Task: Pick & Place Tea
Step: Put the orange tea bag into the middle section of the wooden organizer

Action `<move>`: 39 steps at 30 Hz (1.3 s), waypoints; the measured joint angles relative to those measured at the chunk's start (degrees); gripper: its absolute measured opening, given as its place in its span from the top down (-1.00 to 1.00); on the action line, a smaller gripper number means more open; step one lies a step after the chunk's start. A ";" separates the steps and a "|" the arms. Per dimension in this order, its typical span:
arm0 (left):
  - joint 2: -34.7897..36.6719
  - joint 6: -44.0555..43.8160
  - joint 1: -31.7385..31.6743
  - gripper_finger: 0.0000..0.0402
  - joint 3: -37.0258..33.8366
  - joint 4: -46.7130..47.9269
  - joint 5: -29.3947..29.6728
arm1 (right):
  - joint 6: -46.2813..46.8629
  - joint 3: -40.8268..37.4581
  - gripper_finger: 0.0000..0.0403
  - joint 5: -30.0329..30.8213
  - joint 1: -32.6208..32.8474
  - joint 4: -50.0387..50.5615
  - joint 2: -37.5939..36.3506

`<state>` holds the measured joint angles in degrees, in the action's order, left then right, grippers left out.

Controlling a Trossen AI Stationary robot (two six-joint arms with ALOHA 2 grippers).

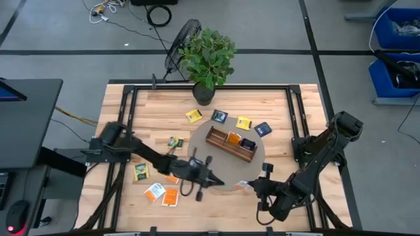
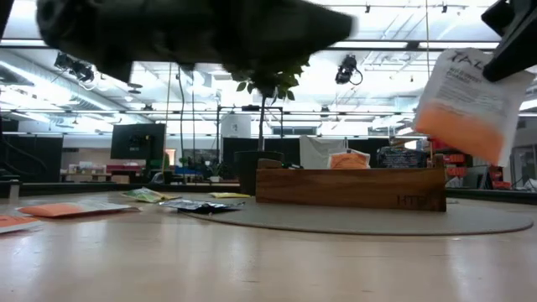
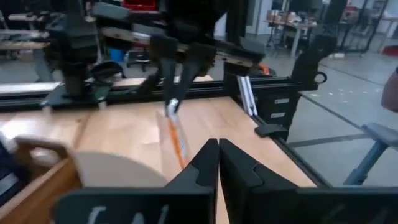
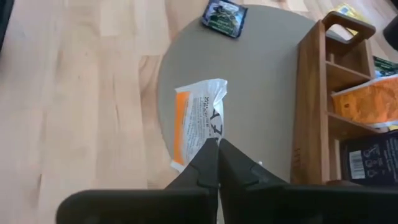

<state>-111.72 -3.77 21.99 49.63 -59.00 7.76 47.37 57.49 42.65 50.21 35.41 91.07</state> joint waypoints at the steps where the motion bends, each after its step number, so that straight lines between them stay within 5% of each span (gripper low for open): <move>1: 1.59 -0.05 -0.02 0.91 -1.91 -0.55 0.19 | -0.39 0.00 0.99 -0.02 -0.53 0.15 0.00; 13: 17.95 0.31 0.29 0.91 -20.55 -4.76 3.92 | -8.88 2.80 1.00 -1.18 -12.51 4.93 0.00; 29: 29.54 2.64 0.33 0.91 -29.03 -4.64 6.19 | -23.18 13.99 1.00 -12.38 -34.38 13.59 0.00; 39: 42.08 1.87 0.31 0.91 -38.15 -4.66 10.17 | -23.89 13.99 1.00 -16.13 -40.25 14.73 0.00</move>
<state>-69.64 -1.90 22.31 11.48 -63.66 17.93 23.49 71.48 26.52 9.95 50.14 91.07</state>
